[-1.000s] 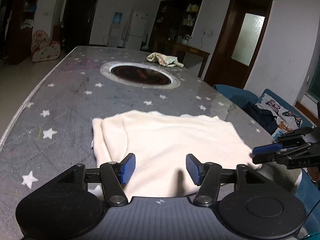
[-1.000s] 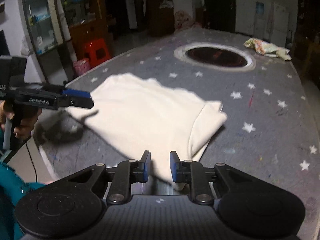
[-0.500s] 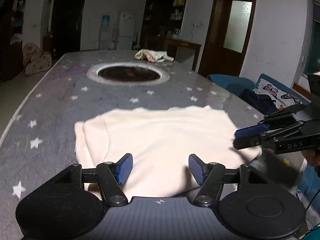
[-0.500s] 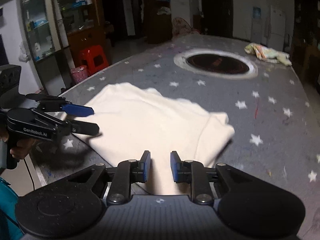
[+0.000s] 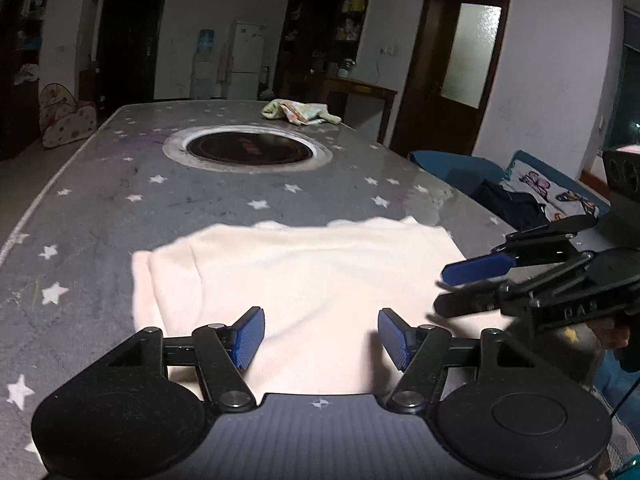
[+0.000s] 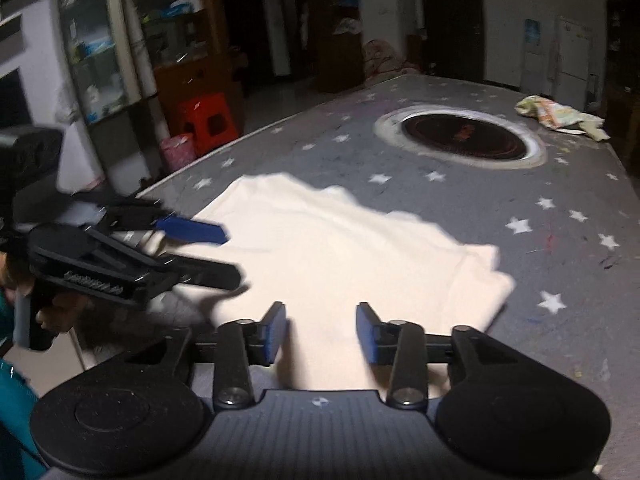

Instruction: Fold clothes

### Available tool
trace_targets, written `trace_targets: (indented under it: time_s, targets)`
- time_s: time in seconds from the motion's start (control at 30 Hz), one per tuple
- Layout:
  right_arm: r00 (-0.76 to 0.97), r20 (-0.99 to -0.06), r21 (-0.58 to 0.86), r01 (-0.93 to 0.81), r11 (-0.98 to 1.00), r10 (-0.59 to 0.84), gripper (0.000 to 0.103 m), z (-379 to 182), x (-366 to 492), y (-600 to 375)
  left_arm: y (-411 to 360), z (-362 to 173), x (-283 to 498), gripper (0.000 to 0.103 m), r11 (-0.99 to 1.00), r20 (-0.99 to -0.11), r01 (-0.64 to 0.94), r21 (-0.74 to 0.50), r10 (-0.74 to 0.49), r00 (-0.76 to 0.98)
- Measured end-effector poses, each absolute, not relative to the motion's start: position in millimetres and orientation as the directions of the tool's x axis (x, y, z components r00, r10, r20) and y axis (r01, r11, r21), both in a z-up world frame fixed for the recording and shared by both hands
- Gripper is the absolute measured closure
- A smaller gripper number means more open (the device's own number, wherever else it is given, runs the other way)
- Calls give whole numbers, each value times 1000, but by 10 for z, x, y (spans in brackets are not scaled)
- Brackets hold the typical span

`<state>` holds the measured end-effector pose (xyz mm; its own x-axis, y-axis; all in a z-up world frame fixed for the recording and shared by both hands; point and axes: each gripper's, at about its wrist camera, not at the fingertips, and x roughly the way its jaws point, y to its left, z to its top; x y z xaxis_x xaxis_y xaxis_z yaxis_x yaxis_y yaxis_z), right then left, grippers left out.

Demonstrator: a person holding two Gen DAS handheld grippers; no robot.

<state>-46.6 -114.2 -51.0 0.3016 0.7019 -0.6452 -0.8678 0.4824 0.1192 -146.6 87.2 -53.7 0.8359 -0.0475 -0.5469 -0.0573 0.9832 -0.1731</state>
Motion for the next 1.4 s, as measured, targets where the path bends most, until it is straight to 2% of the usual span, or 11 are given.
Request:
trace_targets:
  time_s: [0.03, 0.17, 0.23, 0.3, 0.43, 0.9, 1.0, 1.13, 1.17, 1.23, 1.4]
  targets:
    - [316, -639, 126, -857, 500, 701, 63, -495, -422, -1165, 898, -515, -1467, 34, 982, -542, -71, -174, -36, 840]
    - [368, -624, 182, -789, 587, 689, 58, -489, -229, -1308, 1032, -444, -1482, 16, 975, -525, -143, -170, 34, 851]
    - [400, -622, 187, -759, 624, 673, 53, -508, -155, -1374, 1115, -432, -1475, 14, 968, -526, -186, -167, 72, 848]
    - [420, -624, 199, -729, 654, 659, 51, -537, -89, -1444, 1196, -431, -1469, 7, 958, -529, -220, -184, 93, 844]
    - [435, -630, 249, -672, 698, 643, 47, -620, 37, -1570, 1313, -452, -1453, 0, 940, -535, -268, -211, 118, 837]
    - [431, -635, 289, -637, 715, 641, 48, -746, 134, -1599, 1553, -605, -1369, 0, 878, -582, -319, -359, 57, 811]
    - [425, -634, 294, -641, 709, 647, 57, -752, 141, -1582, 1592, -639, -1367, 2, 859, -583, -324, -398, 36, 812]
    - [409, -630, 310, -647, 696, 661, 69, -762, 143, -1560, 1599, -637, -1380, 14, 854, -575, -323, -407, 35, 817]
    - [407, -629, 313, -648, 695, 663, 72, -763, 142, -1555, 1602, -636, -1383, 22, 853, -574, -325, -409, 37, 818]
    - [401, -625, 325, -646, 691, 669, 76, -765, 144, -1553, 1607, -636, -1392, 29, 848, -573, -335, -411, 46, 818]
    - [399, -616, 339, -644, 686, 679, 84, -762, 143, -1553, 1622, -647, -1392, 68, 826, -580, -355, -438, 42, 813]
